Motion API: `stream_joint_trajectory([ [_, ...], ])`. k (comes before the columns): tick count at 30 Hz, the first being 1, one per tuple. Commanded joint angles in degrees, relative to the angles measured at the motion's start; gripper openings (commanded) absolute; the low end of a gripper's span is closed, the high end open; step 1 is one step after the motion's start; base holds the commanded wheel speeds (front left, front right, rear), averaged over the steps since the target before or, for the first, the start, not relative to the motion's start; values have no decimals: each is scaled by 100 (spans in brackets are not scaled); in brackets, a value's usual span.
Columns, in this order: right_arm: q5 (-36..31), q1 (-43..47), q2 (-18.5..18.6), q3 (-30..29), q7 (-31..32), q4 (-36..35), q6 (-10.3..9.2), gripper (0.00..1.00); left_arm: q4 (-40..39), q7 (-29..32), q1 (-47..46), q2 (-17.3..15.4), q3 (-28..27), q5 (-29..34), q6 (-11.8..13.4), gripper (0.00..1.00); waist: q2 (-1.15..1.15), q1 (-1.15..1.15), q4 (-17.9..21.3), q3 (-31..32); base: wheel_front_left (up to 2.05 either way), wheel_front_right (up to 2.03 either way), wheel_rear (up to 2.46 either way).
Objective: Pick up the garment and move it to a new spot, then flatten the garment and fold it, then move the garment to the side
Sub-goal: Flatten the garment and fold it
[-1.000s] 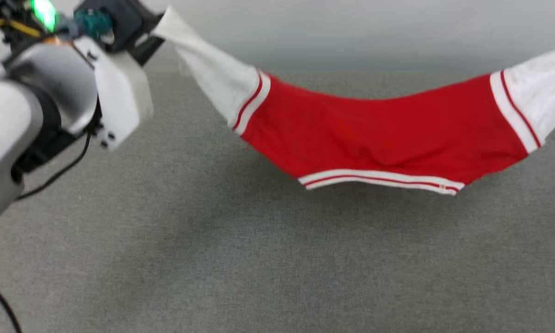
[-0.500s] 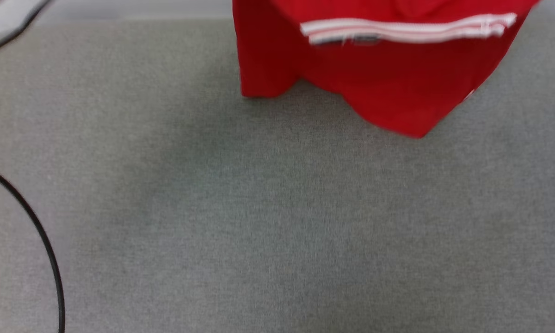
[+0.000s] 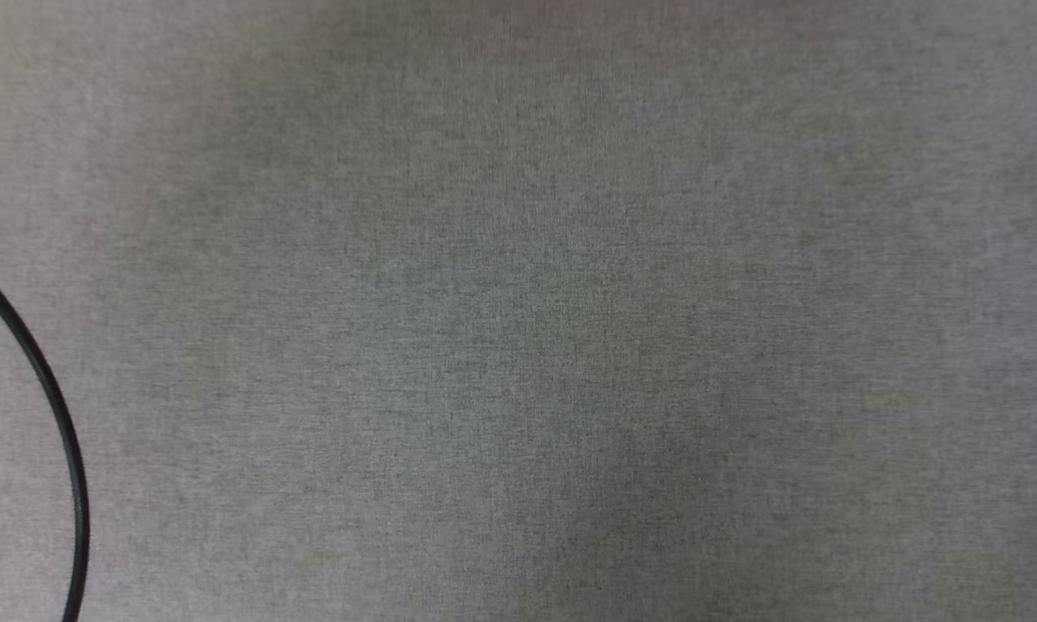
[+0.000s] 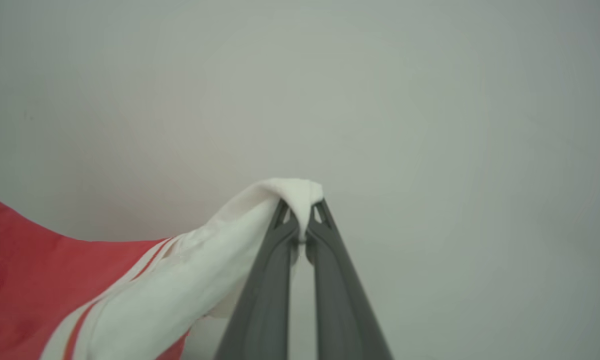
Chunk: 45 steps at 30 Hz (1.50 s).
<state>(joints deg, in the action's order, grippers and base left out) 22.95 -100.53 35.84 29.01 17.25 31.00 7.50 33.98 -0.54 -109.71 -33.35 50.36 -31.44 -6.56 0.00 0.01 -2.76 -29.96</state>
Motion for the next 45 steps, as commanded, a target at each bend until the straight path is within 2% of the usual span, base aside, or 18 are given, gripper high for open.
stream_joint_trajectory([
  [1,-44,-299,-74,36,-146,160,-3,0,119,-115,-170,14,-46,51,21,0,0,-1,-12,-188,0,0,0],
  [7,-115,-904,-357,269,-521,934,-3,0,635,-440,-427,90,-112,19,-3,0,0,-1,-61,-327,0,0,0],
  [11,-22,-886,-436,623,-756,1259,-3,0,899,-641,-244,177,-1,-38,-31,0,0,-1,-83,-334,0,0,0],
  [16,285,-310,-577,1013,-1110,1522,-3,0,1077,-867,292,250,268,-90,-66,0,0,-1,-52,-175,0,0,0],
  [23,864,957,-604,1447,-1694,1717,-3,0,900,-1166,1570,-9,583,-311,-71,0,0,-1,1,328,0,0,0],
  [28,1344,2053,-451,1878,-1881,1543,-3,0,470,-1269,2763,-225,726,-512,67,0,0,-1,8,838,0,0,0],
  [36,2039,3847,-15,2278,-2162,998,-3,0,-583,-1323,4878,-743,838,-1040,740,0,0,-1,85,1689,0,0,0],
  [40,2267,4739,279,2322,-2252,630,-3,0,-1277,-1310,5977,-1152,894,-1350,1218,0,0,-1,113,2067,0,0,0],
  [45,2501,5898,671,2224,-2129,185,-3,0,-2359,-1185,7193,-1759,1000,-1621,2034,0,0,-1,133,2397,0,0,0],
])
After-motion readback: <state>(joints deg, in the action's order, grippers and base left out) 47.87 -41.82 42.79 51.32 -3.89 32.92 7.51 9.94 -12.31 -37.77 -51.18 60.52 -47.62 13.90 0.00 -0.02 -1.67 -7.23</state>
